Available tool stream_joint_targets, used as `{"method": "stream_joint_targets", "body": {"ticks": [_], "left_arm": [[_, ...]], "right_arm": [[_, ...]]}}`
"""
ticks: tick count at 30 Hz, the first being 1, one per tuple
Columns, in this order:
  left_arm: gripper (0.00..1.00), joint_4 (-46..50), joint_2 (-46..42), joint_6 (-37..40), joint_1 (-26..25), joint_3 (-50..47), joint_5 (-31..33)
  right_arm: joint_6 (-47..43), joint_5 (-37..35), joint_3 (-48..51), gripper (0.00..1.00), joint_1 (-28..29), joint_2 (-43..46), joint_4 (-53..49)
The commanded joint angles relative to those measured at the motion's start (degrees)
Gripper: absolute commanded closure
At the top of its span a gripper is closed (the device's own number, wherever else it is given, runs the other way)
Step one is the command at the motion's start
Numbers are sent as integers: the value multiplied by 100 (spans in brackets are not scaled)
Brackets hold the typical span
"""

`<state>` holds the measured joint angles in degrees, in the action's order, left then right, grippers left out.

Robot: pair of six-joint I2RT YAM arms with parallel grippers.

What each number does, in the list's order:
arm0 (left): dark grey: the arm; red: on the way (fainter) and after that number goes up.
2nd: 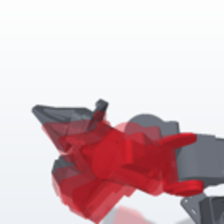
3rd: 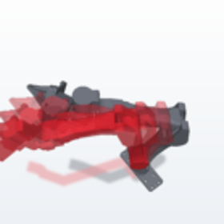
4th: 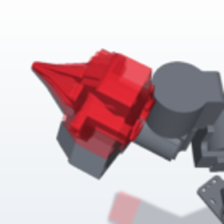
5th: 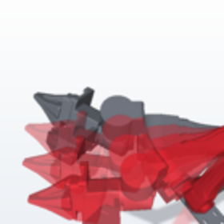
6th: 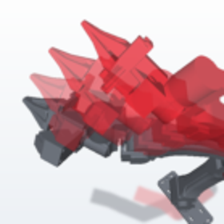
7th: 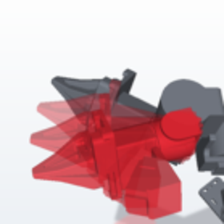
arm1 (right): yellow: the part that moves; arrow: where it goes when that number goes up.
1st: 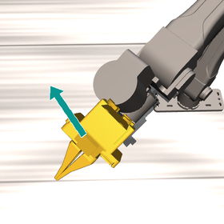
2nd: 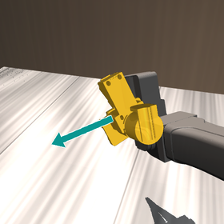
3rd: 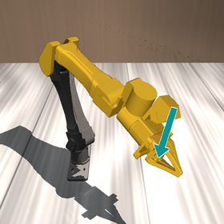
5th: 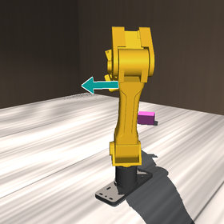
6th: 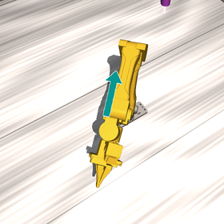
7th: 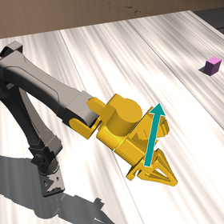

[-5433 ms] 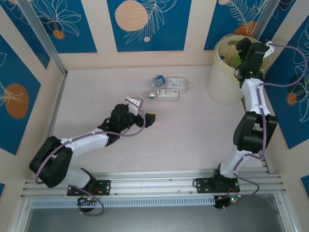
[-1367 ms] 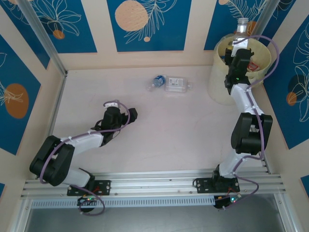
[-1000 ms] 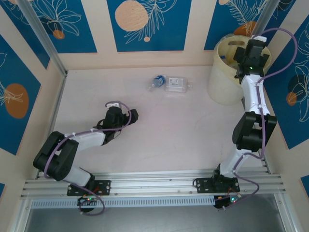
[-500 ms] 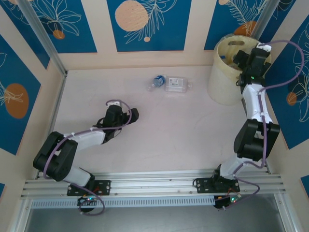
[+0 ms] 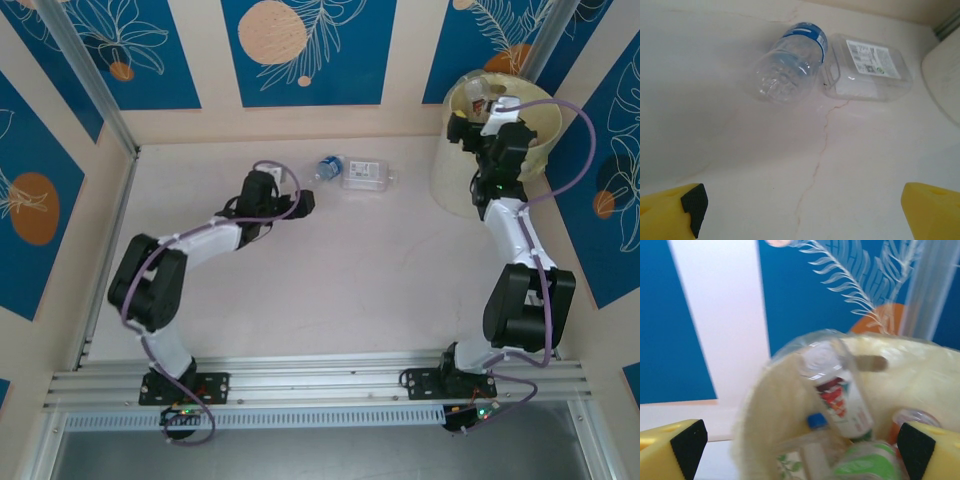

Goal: Put the plastic bottles in the bin

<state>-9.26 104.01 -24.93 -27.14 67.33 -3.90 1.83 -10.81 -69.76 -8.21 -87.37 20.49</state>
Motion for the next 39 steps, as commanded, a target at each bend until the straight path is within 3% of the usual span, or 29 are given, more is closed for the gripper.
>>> {"method": "stream_joint_targets", "body": {"ticks": [1,5,13,18,21,29,32,39], "left_arm": [[0,1001,638,937,76,1015,-238],[0,2292,1700,1294,103,2676,-262],[0,3819,3346,1954,251,5196,-338],[0,4416,4284,1941,323,6597,-758],[8,4361,4609,1858,322,6969,-1026],[32,4244,4416,1710,323,6792,-1322],[40,3912,3761,1807,327,5924,-1236],[45,2528,1648,1501,310,3129,-1406]], "right_arm": [[-262,83,-41,0,173,318,218],[210,59,-41,0,469,695,-390],[745,838,508,0,1174,1817,-1328],[633,718,876,0,1416,2497,-1669],[587,646,1030,0,1435,2860,-1940],[562,1164,1491,1,1439,3421,-2510],[847,1344,1599,0,1444,3394,-2773],[1952,1491,2081,1,1452,3127,-2461]]}}
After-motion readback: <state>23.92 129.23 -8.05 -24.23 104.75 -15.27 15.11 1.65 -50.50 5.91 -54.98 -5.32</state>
